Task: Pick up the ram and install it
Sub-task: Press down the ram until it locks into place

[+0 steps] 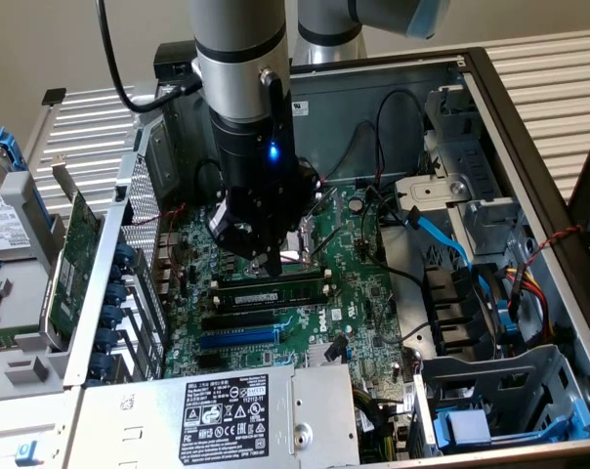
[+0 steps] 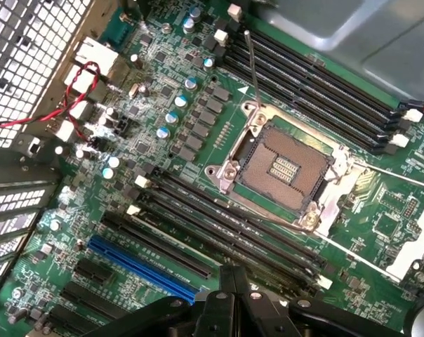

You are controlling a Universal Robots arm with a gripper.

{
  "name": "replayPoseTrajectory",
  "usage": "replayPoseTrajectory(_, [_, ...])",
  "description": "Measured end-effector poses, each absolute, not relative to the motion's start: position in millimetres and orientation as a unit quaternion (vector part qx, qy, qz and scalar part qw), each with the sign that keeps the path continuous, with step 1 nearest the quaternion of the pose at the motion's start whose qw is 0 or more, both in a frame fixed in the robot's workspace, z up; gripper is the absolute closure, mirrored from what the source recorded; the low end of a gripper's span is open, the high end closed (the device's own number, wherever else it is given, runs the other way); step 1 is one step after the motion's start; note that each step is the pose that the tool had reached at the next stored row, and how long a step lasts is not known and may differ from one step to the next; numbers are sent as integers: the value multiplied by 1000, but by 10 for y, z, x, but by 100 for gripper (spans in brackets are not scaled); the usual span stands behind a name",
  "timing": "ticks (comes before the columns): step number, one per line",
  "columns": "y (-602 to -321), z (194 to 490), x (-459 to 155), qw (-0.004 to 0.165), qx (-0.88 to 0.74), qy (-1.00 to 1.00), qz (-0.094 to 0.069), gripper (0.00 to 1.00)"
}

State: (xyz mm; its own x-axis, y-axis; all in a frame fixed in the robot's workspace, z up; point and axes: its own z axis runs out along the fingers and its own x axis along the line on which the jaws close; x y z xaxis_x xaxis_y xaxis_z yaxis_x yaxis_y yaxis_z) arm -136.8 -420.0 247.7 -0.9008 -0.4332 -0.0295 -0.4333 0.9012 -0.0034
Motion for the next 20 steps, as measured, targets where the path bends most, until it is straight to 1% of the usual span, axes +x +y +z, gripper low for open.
replayPoseTrajectory(20, [-4201, 2477, -1368, 15, -75, 997, -1, 89])
